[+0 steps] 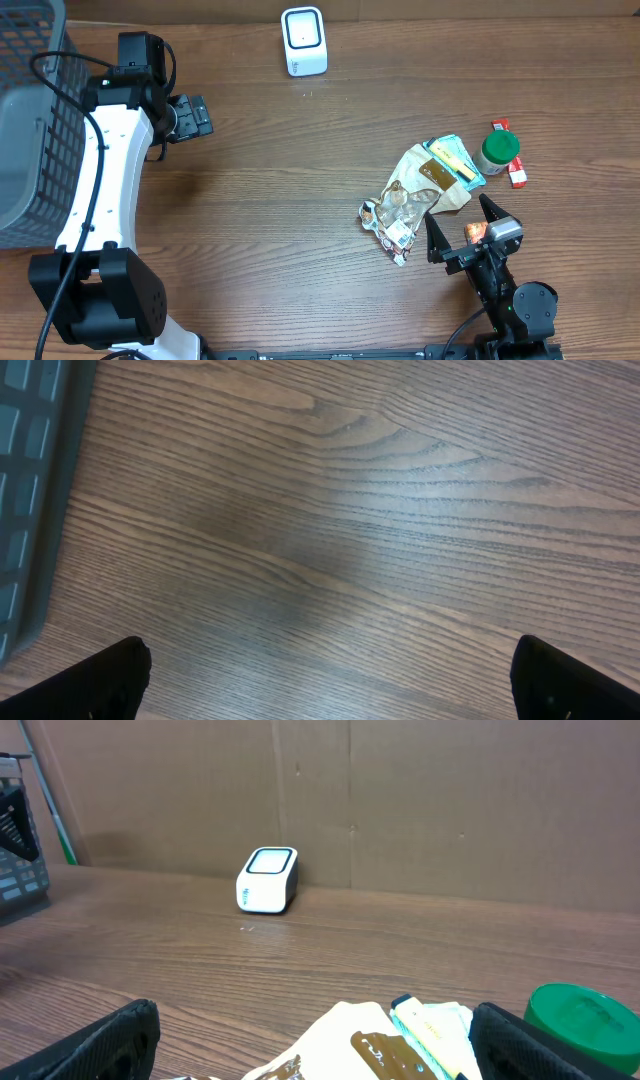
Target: Scan the item barcode
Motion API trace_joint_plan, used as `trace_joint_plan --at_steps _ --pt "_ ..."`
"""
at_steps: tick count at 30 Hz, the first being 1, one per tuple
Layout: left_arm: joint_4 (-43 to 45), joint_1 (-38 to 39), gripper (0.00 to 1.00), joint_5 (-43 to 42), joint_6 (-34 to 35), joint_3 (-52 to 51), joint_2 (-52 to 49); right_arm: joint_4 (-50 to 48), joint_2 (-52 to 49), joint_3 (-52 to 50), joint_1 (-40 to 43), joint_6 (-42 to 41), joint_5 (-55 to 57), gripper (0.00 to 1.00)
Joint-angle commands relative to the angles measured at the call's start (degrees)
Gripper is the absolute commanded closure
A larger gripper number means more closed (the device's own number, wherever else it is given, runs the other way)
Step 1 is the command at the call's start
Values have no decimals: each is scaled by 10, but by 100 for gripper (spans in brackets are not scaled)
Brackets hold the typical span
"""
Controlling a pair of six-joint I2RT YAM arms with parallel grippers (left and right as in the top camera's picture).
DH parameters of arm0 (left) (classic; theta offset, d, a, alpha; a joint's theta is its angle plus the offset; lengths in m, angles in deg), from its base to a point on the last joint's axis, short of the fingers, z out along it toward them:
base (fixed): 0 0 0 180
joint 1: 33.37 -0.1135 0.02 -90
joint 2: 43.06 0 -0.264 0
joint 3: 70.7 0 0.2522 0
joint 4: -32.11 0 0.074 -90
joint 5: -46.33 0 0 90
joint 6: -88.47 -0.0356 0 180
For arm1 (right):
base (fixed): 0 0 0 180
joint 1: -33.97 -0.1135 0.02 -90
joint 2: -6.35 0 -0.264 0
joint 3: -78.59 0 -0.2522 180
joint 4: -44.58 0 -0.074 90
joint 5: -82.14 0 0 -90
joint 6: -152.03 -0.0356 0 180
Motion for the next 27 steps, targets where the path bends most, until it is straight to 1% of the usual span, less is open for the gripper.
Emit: trace_joint_plan --at_steps 1,21,27 --pt "0 4 0 3 -13 9 9 -2 6 -6 4 -3 9 0" --pt "0 4 0 3 -13 9 9 -2 6 -6 4 -3 9 0" --pt "0 33 0 3 -13 9 20 -2 6 -6 4 -3 9 0"
